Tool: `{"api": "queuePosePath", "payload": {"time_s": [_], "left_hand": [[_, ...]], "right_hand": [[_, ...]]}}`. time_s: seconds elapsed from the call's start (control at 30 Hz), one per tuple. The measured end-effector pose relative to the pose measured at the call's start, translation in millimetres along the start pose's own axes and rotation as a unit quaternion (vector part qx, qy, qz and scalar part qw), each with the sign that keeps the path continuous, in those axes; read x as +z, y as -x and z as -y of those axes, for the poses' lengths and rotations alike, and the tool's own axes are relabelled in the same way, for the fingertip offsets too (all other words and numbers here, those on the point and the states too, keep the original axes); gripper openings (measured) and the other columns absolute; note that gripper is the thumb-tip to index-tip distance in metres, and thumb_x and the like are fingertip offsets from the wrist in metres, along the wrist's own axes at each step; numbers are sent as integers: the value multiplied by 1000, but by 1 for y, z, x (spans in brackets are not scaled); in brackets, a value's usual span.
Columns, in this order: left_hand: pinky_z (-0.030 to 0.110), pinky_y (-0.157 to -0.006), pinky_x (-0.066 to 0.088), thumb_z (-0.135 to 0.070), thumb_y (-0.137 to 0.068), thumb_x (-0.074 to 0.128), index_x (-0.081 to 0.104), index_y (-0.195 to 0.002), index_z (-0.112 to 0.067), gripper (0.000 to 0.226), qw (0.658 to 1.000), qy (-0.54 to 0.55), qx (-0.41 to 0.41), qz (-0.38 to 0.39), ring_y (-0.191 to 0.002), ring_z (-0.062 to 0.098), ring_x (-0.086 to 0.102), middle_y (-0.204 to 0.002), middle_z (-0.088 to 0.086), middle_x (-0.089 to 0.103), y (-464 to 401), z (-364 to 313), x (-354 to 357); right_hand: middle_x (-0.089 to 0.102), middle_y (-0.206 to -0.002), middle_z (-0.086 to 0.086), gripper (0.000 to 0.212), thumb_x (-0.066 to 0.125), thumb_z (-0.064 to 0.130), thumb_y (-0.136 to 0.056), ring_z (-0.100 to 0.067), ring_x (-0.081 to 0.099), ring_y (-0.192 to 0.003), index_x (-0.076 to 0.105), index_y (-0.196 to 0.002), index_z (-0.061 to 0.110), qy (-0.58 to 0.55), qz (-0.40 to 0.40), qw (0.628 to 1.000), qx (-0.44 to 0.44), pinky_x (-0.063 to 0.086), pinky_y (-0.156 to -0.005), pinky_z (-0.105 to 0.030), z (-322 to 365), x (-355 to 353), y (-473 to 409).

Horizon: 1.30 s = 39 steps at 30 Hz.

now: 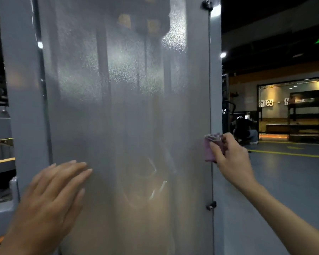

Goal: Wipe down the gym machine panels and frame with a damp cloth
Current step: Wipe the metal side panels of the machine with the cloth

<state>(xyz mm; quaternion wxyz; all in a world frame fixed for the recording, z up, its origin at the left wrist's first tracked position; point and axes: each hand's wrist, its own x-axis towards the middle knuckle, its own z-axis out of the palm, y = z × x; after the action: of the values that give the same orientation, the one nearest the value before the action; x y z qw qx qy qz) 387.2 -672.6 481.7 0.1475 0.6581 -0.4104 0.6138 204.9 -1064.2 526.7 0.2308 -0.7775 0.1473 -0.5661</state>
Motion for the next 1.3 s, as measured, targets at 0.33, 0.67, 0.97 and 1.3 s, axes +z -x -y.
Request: {"api": "queuePosePath", "payload": {"time_s": [0.33, 0.67, 0.97, 1.3], "left_hand": [[68, -108, 41, -23, -98, 43, 60, -143, -12, 49, 994, -101, 40, -35, -137, 35, 52, -154, 13, 51, 24, 11, 22], [68, -107, 42, -23, -98, 44, 56, -147, -13, 52, 994, -95, 39, -46, -140, 35, 50, -154, 14, 51, 21, 9, 22], [72, -103, 43, -21, -95, 48, 62, -141, -7, 50, 996, -80, 39, -31, -138, 43, 52, -156, 17, 49, 26, 15, 24], [69, -108, 41, -20, -96, 48, 59, -145, -11, 50, 996, -81, 30, -35, -139, 39, 50, -155, 15, 50, 24, 10, 20]], "right_hand": [[58, -99, -8, 21, 65, 14, -92, -26, 57, -83, 56, -111, 9, 212, -106, 951, -201, 53, -62, -43, 12, 5, -87], [57, -99, -7, 41, 71, -13, -77, -27, 57, -84, 60, -113, 6, 188, -21, 950, -247, 51, -68, -38, -21, 29, -17], [61, -108, -9, 40, 66, -15, -82, -27, 57, -94, 65, -117, 5, 191, -53, 942, -271, 51, -77, -37, -9, 21, -37], [55, -99, 5, 26, 63, -4, -90, -3, 42, -75, 65, -113, 8, 117, -66, 981, -136, 36, -70, -3, -12, 23, -33]]}}
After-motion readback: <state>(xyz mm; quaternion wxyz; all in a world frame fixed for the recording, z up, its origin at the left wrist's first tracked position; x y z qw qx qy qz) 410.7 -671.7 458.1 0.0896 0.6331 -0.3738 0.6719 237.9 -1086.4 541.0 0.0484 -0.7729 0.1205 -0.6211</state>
